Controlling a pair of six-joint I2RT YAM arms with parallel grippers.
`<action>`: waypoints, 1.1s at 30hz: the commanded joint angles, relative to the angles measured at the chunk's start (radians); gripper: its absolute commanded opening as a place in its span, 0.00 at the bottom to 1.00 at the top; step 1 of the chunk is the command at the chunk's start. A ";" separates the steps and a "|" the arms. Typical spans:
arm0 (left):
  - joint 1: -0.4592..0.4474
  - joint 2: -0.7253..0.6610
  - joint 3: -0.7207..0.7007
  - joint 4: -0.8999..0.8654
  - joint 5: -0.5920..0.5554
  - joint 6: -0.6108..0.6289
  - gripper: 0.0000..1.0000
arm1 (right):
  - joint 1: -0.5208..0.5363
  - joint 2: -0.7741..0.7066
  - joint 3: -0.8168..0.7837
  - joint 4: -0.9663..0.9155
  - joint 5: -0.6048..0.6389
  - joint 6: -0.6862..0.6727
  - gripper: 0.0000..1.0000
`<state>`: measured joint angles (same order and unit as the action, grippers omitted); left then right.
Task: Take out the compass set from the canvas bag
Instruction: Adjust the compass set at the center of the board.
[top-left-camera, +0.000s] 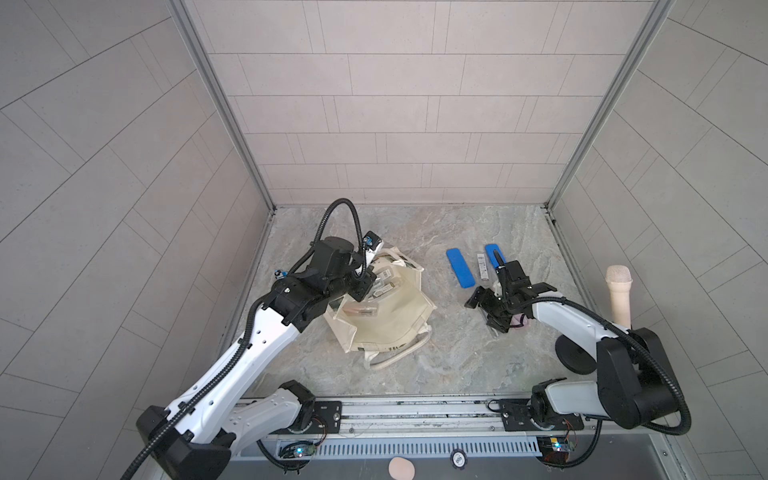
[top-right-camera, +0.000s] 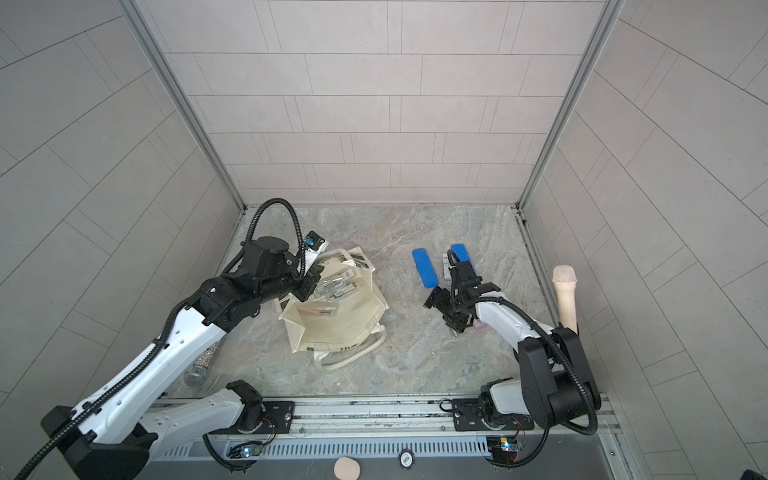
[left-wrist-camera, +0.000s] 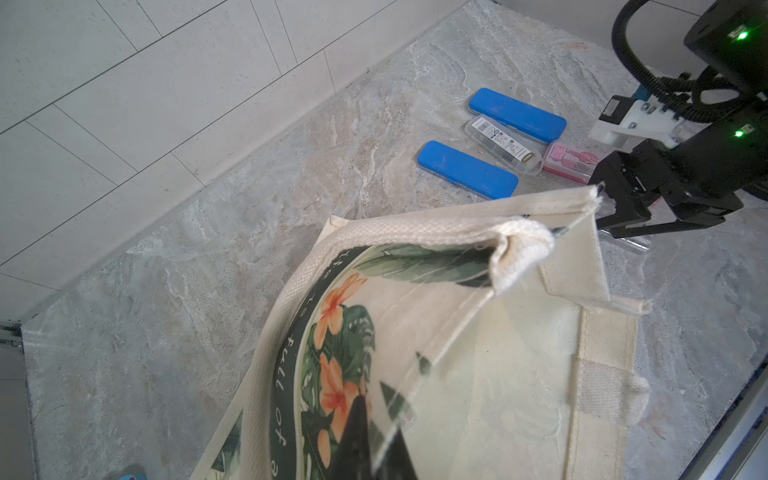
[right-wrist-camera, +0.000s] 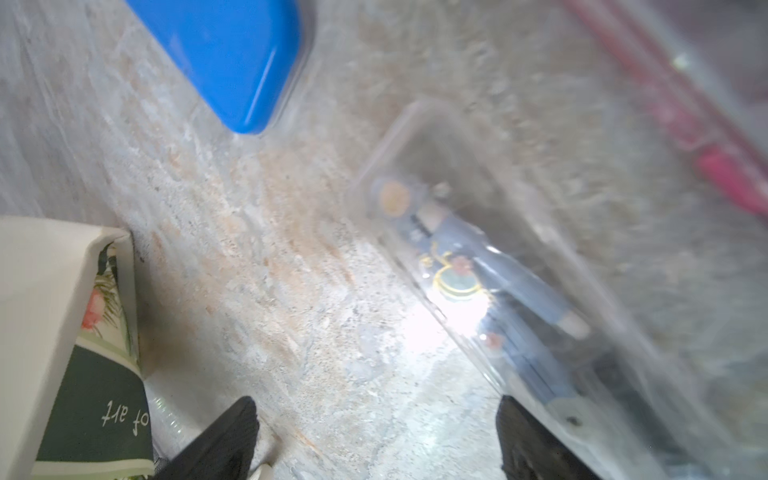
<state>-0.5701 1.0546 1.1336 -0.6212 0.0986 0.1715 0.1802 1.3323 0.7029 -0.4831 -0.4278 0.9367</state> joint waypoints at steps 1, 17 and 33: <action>-0.006 -0.022 0.023 0.025 0.008 -0.008 0.00 | -0.031 -0.032 -0.029 -0.078 0.046 -0.029 0.91; -0.013 -0.016 0.019 0.029 0.016 -0.015 0.00 | 0.067 -0.168 0.119 -0.055 -0.137 -0.154 0.86; -0.039 0.009 0.034 0.040 0.025 -0.029 0.00 | 0.620 -0.317 0.354 0.166 -0.024 -0.216 0.80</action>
<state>-0.6003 1.0695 1.1351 -0.6201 0.1062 0.1482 0.7593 0.9924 1.0477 -0.3634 -0.5091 0.7311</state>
